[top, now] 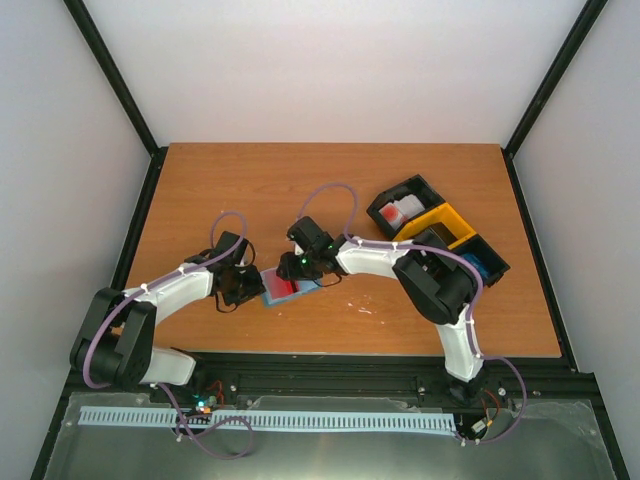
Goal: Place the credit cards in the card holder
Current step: Insert the credit card into the card holder, then close the card holder at the center of the board.
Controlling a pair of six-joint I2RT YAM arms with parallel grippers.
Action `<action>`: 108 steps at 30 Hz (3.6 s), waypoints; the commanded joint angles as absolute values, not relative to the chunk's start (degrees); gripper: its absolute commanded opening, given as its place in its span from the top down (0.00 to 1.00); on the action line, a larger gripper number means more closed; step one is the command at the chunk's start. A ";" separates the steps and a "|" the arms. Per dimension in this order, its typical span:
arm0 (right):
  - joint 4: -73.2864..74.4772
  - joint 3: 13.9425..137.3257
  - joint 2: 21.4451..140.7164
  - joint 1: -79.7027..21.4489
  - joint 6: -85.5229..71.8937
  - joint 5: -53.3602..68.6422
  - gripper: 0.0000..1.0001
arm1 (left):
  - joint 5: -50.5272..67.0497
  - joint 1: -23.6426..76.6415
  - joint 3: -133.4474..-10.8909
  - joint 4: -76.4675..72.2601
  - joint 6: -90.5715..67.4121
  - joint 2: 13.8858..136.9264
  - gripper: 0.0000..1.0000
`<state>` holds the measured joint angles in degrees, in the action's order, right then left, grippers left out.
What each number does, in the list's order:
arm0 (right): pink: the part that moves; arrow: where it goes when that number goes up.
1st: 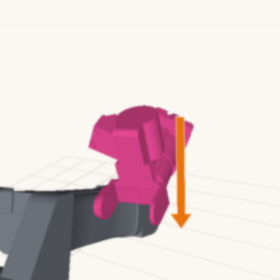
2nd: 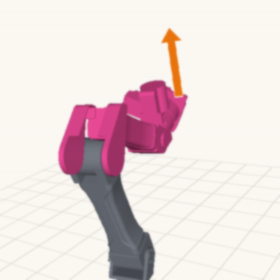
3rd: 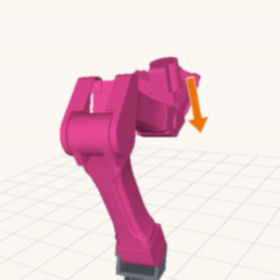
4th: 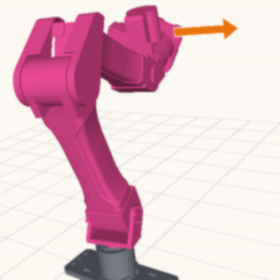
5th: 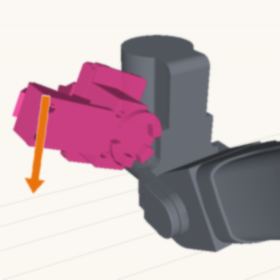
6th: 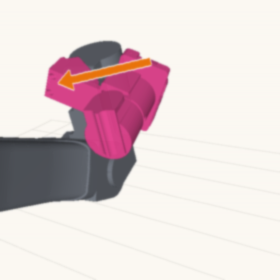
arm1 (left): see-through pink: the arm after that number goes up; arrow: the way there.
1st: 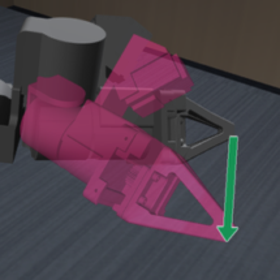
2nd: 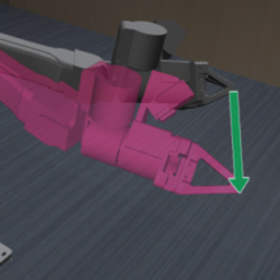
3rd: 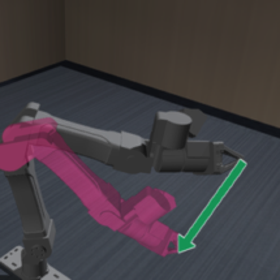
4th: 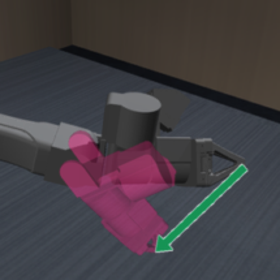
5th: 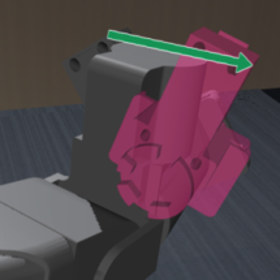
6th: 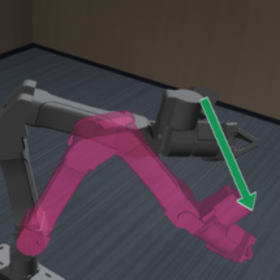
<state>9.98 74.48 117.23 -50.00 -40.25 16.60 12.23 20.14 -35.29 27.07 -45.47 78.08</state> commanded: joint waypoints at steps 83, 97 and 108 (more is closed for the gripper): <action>49.88 94.64 122.79 -58.14 -27.05 -24.46 0.59 | 14.63 20.04 -29.14 24.66 -52.96 69.87 0.19; 47.50 93.90 117.62 -57.90 -27.06 -15.77 0.97 | 15.48 20.04 -28.00 24.86 -54.93 72.23 0.21; 32.29 85.94 109.83 -54.24 -32.86 11.44 0.97 | 23.99 16.15 -22.21 14.37 -55.17 70.39 0.31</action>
